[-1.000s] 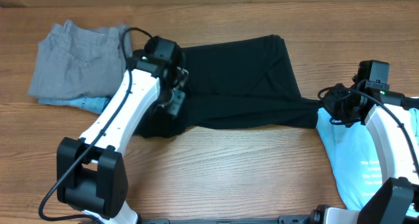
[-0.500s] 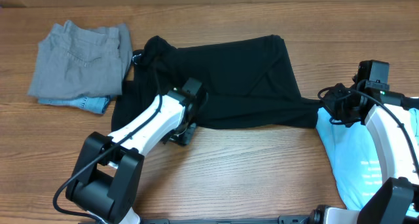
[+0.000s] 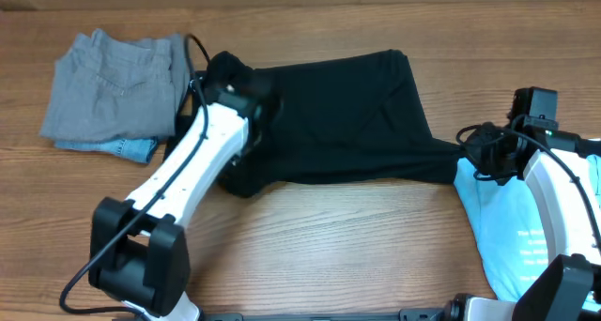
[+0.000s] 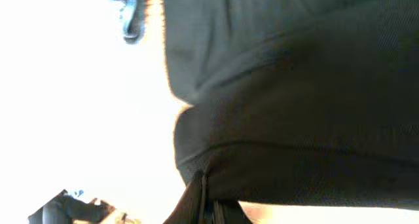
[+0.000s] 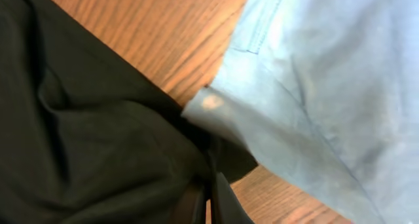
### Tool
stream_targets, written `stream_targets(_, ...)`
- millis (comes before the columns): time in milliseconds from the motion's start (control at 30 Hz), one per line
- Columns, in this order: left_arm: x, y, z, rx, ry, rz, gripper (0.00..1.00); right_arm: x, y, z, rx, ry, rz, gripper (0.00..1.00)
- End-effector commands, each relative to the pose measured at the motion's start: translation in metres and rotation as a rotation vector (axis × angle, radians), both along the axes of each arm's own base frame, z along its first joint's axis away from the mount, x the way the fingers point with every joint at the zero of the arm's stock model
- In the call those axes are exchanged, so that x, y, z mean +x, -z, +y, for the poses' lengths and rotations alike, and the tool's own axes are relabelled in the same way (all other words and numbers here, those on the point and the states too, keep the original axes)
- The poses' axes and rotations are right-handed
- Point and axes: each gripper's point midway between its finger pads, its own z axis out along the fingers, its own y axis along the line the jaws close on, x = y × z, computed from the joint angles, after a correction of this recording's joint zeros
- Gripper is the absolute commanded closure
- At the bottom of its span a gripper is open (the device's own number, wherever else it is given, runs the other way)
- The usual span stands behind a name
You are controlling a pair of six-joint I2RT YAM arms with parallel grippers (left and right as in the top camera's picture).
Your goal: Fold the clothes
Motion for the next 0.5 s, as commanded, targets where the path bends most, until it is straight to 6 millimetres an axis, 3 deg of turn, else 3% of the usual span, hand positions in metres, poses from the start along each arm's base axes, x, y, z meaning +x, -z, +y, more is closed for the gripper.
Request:
stream_targets(0,-0.001,-0.056,0.007,-0.030,-0.067,-0.097,0.96,-0.001,-0.007,-0.008,-0.039,0.016,-0.004,0.96)
stream_targets(133,-0.013,-0.056,0.007,-0.109,-0.094,-0.046,0.91,-0.002,-0.007,-0.008,-0.041,0.014,0.000,0.96)
stream_targets(200,0.000,-0.043,0.002,-0.130,-0.032,-0.060,0.90,-0.001,-0.007,-0.008,-0.042,0.014,-0.005,0.96)
stream_targets(300,0.038,-0.014,-0.013,-0.186,0.100,-0.120,0.88,0.003,-0.008,-0.009,-0.045,0.015,-0.019,0.96)
stream_targets(333,0.049,-0.004,-0.016,-0.204,0.117,-0.136,0.84,0.003,-0.009,-0.009,-0.046,0.015,-0.022,0.96)
stream_targets(400,0.066,0.012,-0.016,-0.213,0.127,-0.155,0.63,0.004,-0.009,-0.009,-0.046,0.015,-0.025,0.96)
stream_targets(467,0.076,0.030,-0.013,-0.231,0.115,-0.138,0.54,0.004,-0.009,-0.009,-0.047,0.015,-0.027,0.96)
